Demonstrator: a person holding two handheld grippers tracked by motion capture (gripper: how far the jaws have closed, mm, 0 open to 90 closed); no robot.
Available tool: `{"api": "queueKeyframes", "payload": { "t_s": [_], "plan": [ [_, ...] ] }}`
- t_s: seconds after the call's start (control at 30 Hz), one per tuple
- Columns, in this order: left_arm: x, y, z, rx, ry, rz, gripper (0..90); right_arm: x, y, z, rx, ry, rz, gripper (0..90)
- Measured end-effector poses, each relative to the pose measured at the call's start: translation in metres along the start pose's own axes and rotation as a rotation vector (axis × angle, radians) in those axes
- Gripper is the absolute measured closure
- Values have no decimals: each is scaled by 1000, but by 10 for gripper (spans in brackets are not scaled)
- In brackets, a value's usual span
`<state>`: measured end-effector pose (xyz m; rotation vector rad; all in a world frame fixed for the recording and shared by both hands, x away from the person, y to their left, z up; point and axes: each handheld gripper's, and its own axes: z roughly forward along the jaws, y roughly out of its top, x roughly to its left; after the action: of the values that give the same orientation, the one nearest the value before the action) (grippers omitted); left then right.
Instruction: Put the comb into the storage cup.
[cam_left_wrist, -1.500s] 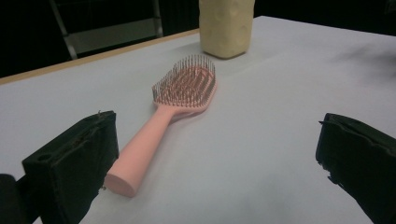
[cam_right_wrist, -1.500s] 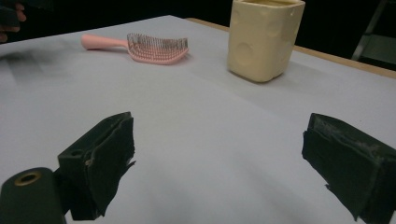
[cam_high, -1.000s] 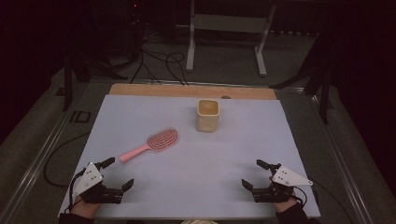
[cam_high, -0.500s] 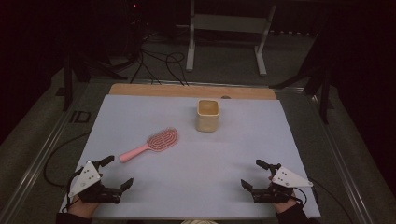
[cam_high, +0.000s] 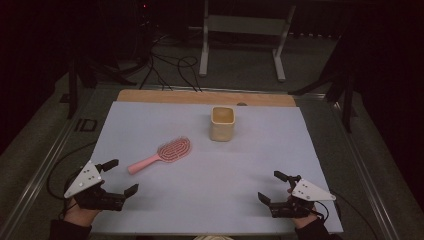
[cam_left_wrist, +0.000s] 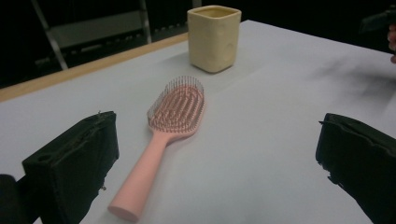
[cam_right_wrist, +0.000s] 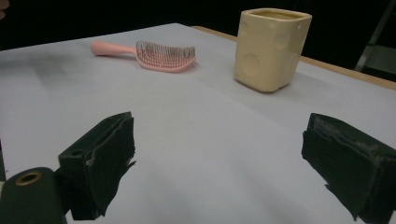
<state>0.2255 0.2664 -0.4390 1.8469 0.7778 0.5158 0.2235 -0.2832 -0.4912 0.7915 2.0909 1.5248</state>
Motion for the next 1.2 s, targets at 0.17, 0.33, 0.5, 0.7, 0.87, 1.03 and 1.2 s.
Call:
{"api": "queueKeyframes", "payload": {
  "t_s": [0.17,0.33,0.5,0.7,0.87,1.03,1.2],
  "plan": [
    [7,9,1,37,2,3,1,0,0,0,-4,6,1,88],
    [19,13,4,56,8,-29,2,0,0,0,-7,4,5,88],
    [31,13,11,84,25,-46,31,1,0,2,-5,8,2,88],
    [44,11,20,99,49,-67,122,2,0,3,-3,10,5,89],
    [55,7,29,122,59,-82,172,2,0,3,-4,14,8,89],
    [61,4,39,168,67,-99,250,1,0,4,-4,18,10,89],
    [69,0,48,207,95,-122,452,2,0,4,-3,23,11,88]
  ]
}}
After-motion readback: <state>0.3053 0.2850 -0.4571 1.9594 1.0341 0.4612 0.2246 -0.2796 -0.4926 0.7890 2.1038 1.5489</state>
